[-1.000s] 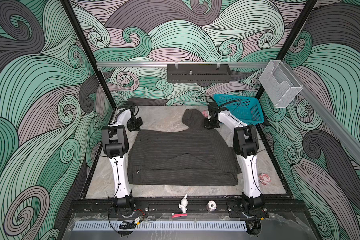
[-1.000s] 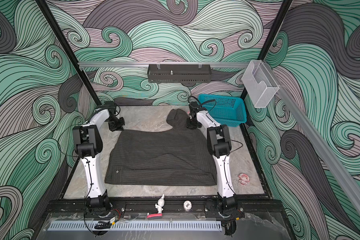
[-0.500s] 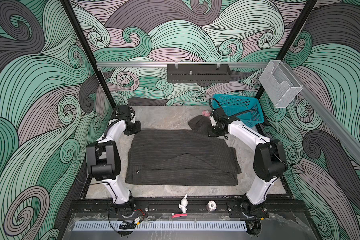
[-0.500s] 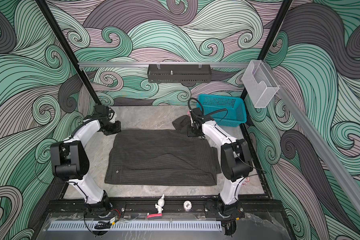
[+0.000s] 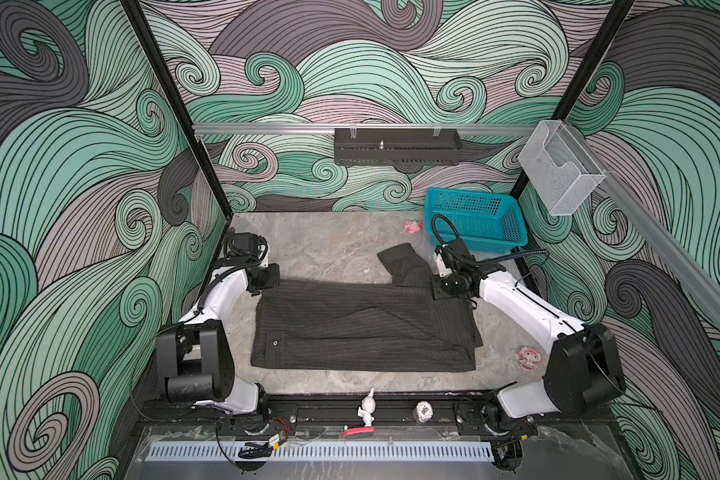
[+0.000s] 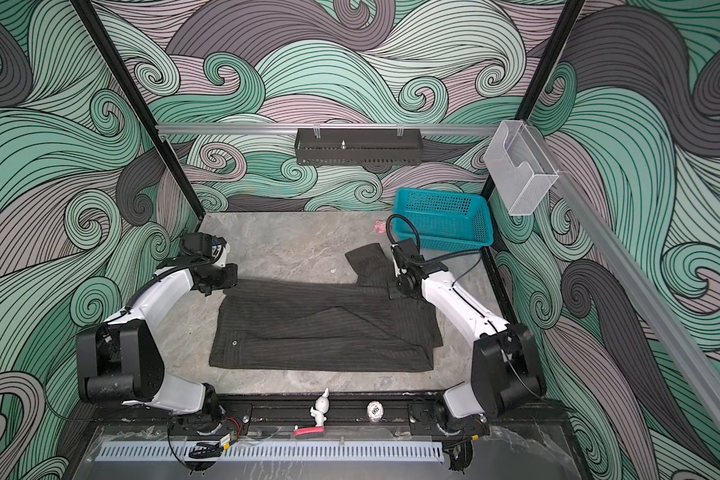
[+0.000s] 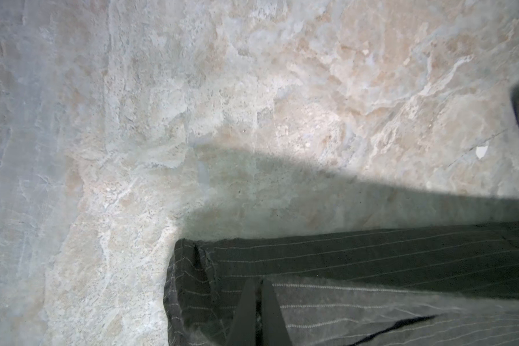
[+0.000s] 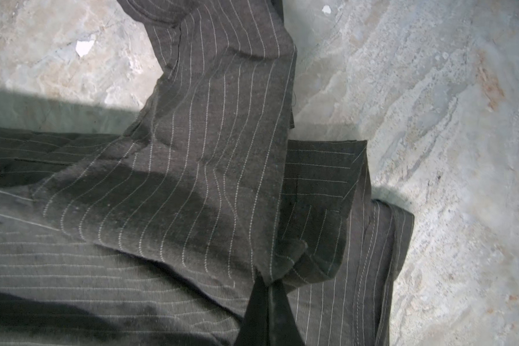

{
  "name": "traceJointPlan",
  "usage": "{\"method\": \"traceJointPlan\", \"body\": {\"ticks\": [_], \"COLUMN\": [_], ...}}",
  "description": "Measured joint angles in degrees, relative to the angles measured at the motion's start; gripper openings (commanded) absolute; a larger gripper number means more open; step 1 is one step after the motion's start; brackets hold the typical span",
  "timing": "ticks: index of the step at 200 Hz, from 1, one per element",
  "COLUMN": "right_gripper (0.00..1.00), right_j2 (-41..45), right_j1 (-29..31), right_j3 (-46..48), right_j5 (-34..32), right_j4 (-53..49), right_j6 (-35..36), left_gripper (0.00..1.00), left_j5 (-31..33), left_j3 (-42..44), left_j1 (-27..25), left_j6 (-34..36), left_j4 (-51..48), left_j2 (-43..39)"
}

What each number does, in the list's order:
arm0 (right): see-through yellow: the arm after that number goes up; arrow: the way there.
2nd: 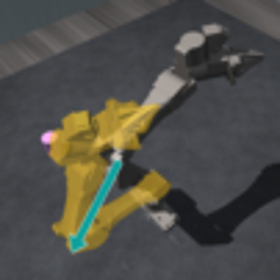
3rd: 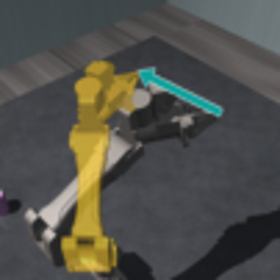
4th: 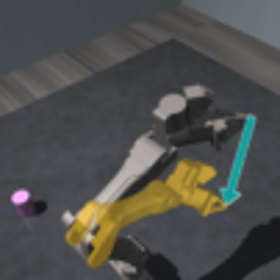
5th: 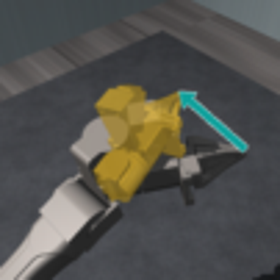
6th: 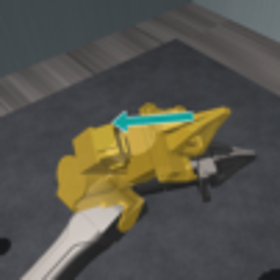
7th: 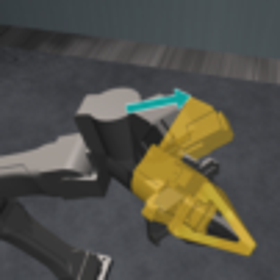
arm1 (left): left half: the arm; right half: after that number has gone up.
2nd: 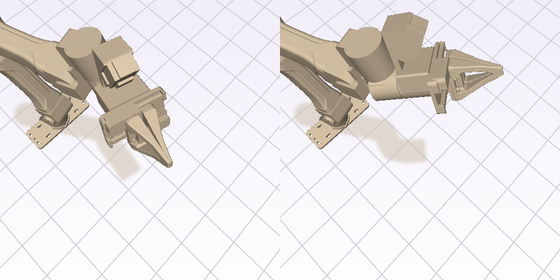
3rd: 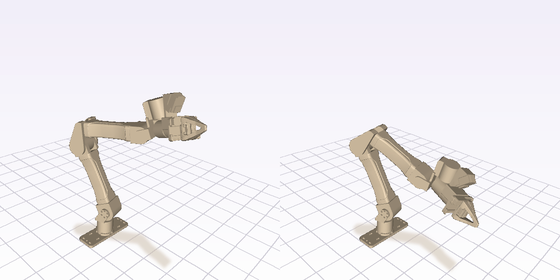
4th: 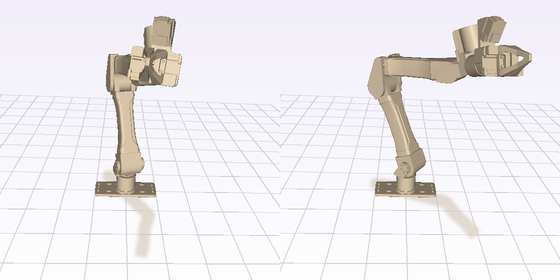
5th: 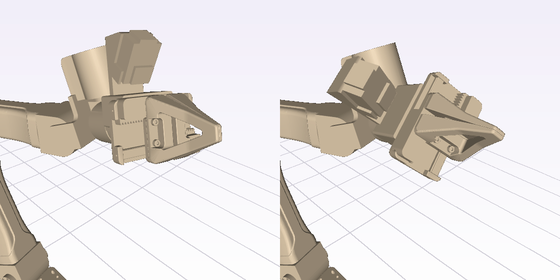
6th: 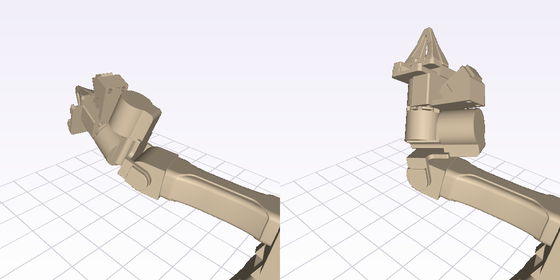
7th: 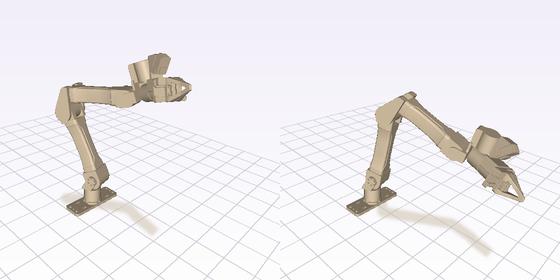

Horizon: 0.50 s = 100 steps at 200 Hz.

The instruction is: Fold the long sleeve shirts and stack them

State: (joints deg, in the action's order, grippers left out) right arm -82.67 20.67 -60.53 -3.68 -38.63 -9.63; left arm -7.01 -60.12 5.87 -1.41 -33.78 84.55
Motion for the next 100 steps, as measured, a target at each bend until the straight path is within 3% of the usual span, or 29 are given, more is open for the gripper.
{"method": "traceJointPlan", "body": {"ticks": [63,100], "right_gripper": [0.00,0.00], "right_j2": [2.34,2.32], "right_j1": [2.54,4.52], "right_j3": [6.05,8.46], "right_j5": [0.00,0.00], "right_j4": [-0.79,-1.20], "right_j6": [-1.36,-2.62], "left_gripper": [0.01,0.12], "left_j5": [1.75,4.55], "left_j3": [1.88,2.82], "left_j1": [-1.11,-1.88], "left_j6": [0.35,0.17], "left_j4": [-0.59,-1.62], "left_j2": [-0.02,-0.04]}}
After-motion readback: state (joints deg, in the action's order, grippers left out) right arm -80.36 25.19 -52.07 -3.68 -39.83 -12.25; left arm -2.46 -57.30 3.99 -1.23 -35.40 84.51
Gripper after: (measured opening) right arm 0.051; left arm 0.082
